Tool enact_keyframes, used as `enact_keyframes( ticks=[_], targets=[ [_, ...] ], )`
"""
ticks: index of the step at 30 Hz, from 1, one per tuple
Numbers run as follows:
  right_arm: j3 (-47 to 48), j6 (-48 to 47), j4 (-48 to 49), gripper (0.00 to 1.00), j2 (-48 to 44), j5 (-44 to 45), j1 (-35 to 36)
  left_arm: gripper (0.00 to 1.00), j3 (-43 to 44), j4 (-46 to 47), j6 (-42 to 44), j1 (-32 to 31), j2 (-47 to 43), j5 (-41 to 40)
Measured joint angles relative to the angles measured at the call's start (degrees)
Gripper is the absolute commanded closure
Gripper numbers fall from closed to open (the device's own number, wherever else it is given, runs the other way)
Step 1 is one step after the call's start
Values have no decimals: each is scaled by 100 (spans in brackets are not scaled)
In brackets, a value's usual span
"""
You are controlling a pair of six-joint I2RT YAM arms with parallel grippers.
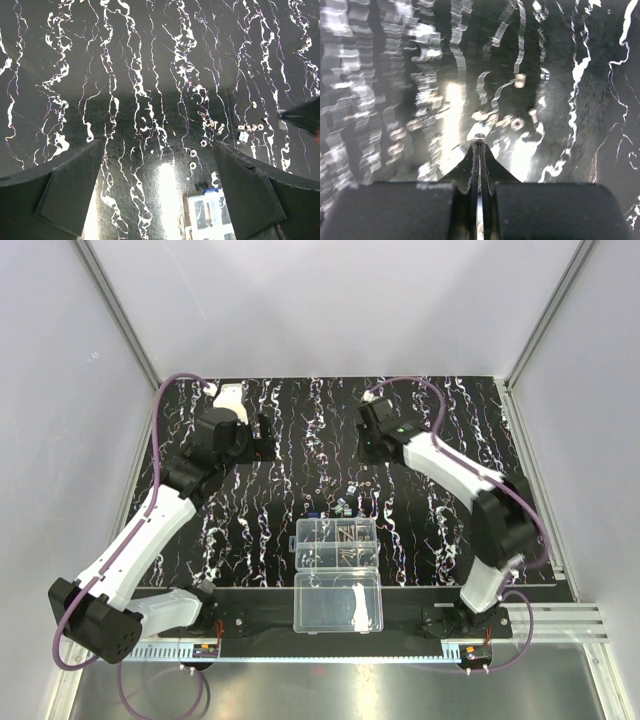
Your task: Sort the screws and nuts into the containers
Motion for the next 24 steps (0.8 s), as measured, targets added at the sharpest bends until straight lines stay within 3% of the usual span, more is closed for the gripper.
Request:
enact_keyframes(
  ticks=[5,8,13,18,24],
  targets=[
    [-938,-2,188,100,-1626,-544,98,1,0,0,0,0,-28,11],
    [-1604,-17,175,100,-2214,-651,575,1,0,0,0,0,-31,26],
    [-2470,44,166,100,-2398,-938,1543,1,0,0,-2,0,-28,72],
    [-3226,254,52,100,-2723,-1012,1646,1,9,0,-2,0,-28,94],
    [-3283,348,175,100,-2815,-1036,1759,1,9,0,-2,0,-22,122]
  ],
)
